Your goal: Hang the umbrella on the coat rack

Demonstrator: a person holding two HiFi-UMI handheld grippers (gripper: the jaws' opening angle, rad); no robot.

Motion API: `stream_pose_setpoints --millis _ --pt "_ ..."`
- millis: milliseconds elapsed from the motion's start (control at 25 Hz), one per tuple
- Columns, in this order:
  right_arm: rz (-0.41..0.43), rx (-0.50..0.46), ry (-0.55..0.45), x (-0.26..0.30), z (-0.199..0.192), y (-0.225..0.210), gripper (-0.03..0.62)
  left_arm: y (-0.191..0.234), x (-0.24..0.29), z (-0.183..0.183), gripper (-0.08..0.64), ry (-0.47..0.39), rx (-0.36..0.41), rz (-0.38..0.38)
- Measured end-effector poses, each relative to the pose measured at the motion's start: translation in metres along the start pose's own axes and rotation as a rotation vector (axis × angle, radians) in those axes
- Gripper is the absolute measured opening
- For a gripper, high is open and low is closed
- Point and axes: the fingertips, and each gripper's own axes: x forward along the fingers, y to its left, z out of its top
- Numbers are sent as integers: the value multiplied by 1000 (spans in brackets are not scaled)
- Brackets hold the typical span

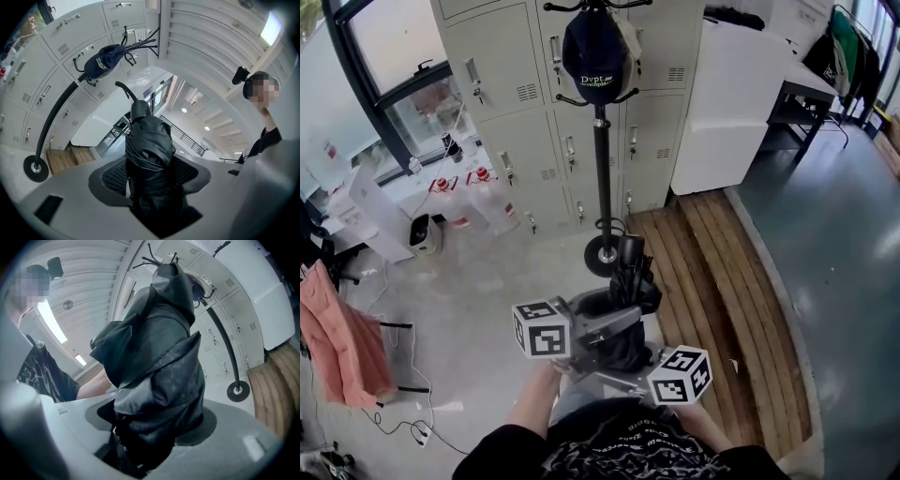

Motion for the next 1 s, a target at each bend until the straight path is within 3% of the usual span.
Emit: stream_pose_setpoints --millis 400,1000 --pt "-36 -39 -17 22 60 -46 319 45 18 57 273 -8 38 -40" --pt "-86 14 -72 65 144 -109 319 122 40 129 273 72 17 -108"
